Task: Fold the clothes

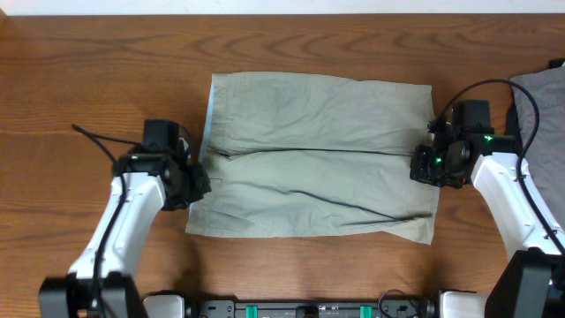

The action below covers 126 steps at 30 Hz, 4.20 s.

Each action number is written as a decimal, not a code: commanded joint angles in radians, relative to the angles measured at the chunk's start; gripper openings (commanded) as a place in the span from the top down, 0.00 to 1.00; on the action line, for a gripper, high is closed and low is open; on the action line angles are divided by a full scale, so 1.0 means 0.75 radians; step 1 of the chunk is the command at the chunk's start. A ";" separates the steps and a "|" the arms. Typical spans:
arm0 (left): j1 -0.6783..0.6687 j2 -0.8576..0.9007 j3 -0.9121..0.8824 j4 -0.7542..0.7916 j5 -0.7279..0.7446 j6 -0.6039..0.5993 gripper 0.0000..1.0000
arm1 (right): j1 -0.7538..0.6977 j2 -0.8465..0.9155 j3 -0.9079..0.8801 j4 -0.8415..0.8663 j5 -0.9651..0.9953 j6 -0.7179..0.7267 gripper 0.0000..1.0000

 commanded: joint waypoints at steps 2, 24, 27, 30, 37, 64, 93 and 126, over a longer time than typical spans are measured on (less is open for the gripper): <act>-0.003 0.123 -0.079 0.068 0.045 -0.060 0.94 | 0.010 0.002 0.020 0.004 0.019 -0.020 0.92; -0.002 0.182 -0.078 -0.221 -0.092 -0.069 0.94 | 0.010 0.002 0.052 0.027 0.023 -0.045 0.99; -0.002 0.097 0.025 -0.254 -0.048 -0.069 0.94 | 0.012 0.002 0.126 0.005 0.023 -0.045 0.99; -0.002 0.005 0.128 -0.251 -0.001 -0.069 0.94 | 0.022 0.002 0.208 -0.018 0.023 -0.045 0.99; -0.006 -0.103 0.243 0.066 0.114 -0.068 0.94 | 0.093 0.006 0.312 0.061 0.036 -0.043 0.99; -0.006 0.669 0.243 0.610 0.124 0.137 0.94 | 0.114 0.869 0.312 0.493 0.344 -0.070 0.99; -0.004 0.445 0.282 1.253 0.123 0.157 0.87 | 0.069 0.677 0.349 1.021 0.383 -0.140 0.53; -0.004 0.106 0.281 0.557 -0.116 0.084 0.83 | -0.124 -0.045 -0.075 -0.234 -0.080 0.470 0.43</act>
